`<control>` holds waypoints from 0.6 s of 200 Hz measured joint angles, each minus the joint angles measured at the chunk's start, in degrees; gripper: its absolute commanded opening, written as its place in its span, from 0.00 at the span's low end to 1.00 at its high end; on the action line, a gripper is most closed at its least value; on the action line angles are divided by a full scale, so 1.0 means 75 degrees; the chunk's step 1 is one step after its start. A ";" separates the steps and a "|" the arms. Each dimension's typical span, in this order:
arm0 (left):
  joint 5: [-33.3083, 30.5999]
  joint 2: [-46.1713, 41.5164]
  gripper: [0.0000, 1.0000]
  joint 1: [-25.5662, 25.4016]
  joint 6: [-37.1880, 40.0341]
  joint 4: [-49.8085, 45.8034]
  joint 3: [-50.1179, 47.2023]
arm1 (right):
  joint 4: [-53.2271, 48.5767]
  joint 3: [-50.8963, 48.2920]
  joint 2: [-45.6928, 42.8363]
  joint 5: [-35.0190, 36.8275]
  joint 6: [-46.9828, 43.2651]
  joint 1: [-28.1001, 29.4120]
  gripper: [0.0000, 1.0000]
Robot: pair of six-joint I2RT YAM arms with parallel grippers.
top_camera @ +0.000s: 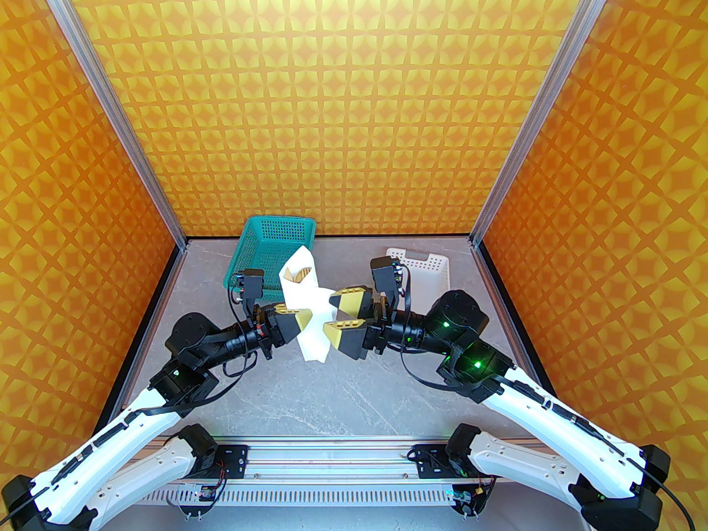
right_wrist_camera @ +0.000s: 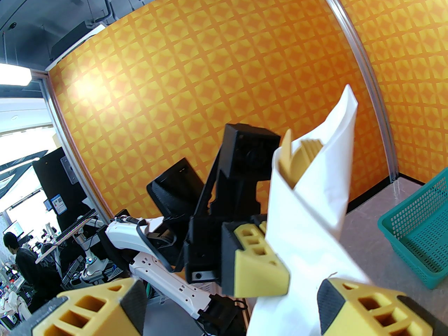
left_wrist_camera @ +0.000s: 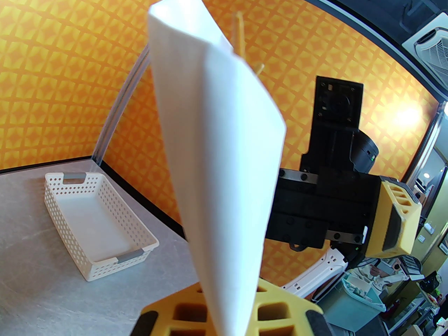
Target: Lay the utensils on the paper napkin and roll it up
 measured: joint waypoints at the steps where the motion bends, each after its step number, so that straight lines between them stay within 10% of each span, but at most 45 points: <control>1: 0.0000 0.0000 0.00 -0.0003 0.0000 0.0000 0.0000 | -0.0003 0.0000 0.0006 0.0006 0.0000 0.0000 0.85; 120: 0.0000 0.0015 0.00 -0.0044 0.0003 0.0000 0.0000 | -0.0079 -0.0128 0.0175 0.0082 0.0047 0.0000 0.79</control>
